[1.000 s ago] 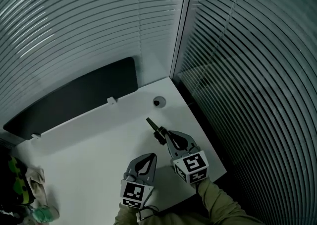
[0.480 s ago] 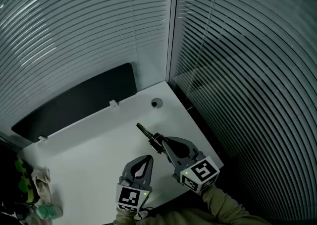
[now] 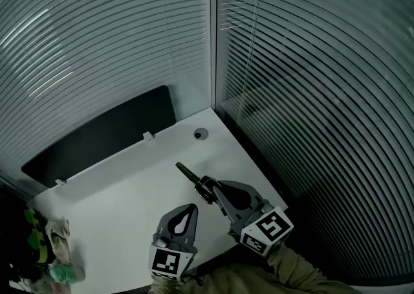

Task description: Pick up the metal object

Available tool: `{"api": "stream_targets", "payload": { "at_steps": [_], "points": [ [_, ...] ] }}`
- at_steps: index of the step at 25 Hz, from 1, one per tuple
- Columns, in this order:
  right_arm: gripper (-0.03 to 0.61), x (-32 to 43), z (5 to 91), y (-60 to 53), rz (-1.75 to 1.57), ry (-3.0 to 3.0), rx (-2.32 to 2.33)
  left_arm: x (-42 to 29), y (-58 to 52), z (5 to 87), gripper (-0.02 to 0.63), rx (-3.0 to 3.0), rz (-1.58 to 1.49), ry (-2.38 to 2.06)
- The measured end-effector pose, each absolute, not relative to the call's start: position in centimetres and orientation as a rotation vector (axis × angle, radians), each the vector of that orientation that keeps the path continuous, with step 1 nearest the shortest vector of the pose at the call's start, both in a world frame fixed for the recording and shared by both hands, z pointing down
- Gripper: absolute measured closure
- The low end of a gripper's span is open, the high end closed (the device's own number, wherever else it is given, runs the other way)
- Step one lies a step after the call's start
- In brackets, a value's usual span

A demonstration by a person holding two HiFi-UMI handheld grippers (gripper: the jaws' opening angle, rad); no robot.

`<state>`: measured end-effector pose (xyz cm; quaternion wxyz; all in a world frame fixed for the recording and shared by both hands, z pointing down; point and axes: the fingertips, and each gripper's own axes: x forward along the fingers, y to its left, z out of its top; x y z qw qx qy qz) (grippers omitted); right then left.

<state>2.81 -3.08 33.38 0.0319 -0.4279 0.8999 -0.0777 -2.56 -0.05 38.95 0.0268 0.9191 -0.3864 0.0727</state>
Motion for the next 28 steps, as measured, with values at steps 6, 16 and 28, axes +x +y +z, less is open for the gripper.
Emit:
{"api": "stream_targets", "payload": {
  "at_steps": [6, 16, 28],
  "points": [
    [0.569, 3.4, 33.4, -2.3, -0.215, 2.768, -1.314, -2.0, 0.6, 38.6, 0.607, 2.851, 0.209, -1.201],
    [0.569, 3.4, 33.0, -1.2, -0.184, 2.757, -1.319, -1.9, 1.6, 38.4, 0.607, 2.869, 0.2, -1.195],
    [0.569, 2.8, 33.4, -1.1, -0.175, 2.765, -1.309, -2.5, 1.7, 38.8, 0.606, 2.865, 0.201, -1.206]
  ]
}}
